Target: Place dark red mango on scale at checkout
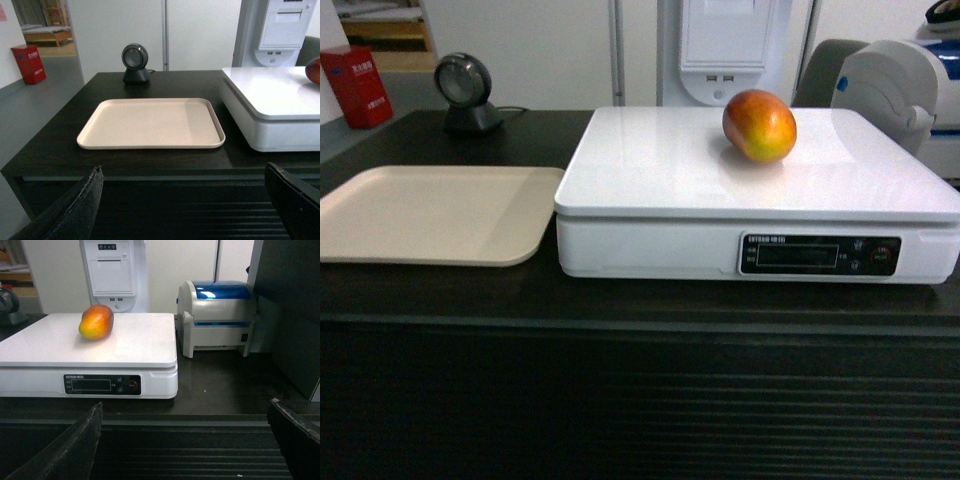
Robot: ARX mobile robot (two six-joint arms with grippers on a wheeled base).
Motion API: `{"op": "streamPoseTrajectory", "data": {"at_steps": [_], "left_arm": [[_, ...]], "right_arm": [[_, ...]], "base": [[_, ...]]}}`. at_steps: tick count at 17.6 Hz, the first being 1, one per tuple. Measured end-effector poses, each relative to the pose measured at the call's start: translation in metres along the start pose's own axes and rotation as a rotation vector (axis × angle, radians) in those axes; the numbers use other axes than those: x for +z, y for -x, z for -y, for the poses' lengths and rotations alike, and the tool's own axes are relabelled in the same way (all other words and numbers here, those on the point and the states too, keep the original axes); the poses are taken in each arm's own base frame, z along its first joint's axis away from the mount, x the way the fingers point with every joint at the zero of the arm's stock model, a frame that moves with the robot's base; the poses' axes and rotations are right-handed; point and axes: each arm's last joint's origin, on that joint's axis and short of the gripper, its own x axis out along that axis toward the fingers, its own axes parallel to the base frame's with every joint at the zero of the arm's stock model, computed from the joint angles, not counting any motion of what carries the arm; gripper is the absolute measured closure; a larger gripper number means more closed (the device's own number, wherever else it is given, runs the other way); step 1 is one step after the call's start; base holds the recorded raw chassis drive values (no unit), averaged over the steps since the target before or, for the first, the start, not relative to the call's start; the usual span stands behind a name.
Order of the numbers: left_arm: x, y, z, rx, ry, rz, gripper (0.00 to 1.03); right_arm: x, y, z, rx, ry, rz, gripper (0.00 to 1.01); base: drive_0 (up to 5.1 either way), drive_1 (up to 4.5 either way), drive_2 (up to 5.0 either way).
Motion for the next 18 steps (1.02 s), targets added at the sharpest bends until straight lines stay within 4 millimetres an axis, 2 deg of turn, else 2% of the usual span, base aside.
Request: {"op": "streamPoseTrajectory", "data": {"at_steps": [18], "left_arm": [[-0.0003, 0.0, 0.0, 0.0, 0.0, -0.003, 0.05]], "right_arm": [[-0.0002, 0.0, 0.0, 0.0, 0.0, -0.002, 0.03]], "base": [[0.0, 0.0, 0.0]]}}
